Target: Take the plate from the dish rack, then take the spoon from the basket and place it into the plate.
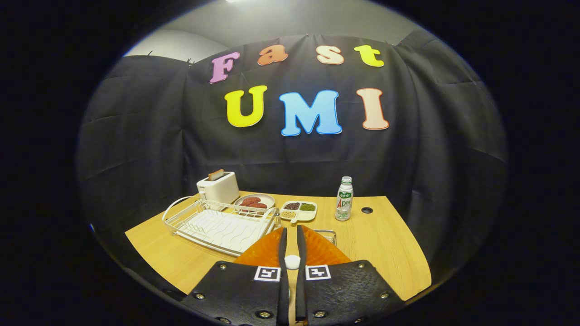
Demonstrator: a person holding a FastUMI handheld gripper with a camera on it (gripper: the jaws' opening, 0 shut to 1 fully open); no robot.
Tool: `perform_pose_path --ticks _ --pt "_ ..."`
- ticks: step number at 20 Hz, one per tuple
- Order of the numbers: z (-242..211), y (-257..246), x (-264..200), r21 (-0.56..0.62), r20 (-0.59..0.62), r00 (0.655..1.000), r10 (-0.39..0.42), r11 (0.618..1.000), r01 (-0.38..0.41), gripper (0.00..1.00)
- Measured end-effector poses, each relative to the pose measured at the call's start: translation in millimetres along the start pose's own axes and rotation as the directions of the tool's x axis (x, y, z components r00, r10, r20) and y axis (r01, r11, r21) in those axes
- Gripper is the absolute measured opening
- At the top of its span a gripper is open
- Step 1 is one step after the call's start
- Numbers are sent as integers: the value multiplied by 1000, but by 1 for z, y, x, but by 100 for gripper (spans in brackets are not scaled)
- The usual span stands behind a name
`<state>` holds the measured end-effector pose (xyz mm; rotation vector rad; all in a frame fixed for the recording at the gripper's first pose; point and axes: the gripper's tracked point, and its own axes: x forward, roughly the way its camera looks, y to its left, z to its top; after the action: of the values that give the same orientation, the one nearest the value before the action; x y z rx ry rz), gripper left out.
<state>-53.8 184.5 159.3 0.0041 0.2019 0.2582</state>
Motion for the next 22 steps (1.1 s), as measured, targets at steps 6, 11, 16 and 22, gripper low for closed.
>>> perform_pose_path --ticks 6,11,16,22 --pt "-20 41 12 -15 -56 993 103 994 -104 6" --pt "-35 68 21 -30 -103 981 164 985 -168 6" --pt "-54 93 30 -43 -153 964 219 973 -228 6" --pt "-74 113 48 -40 -232 937 263 959 -279 8"
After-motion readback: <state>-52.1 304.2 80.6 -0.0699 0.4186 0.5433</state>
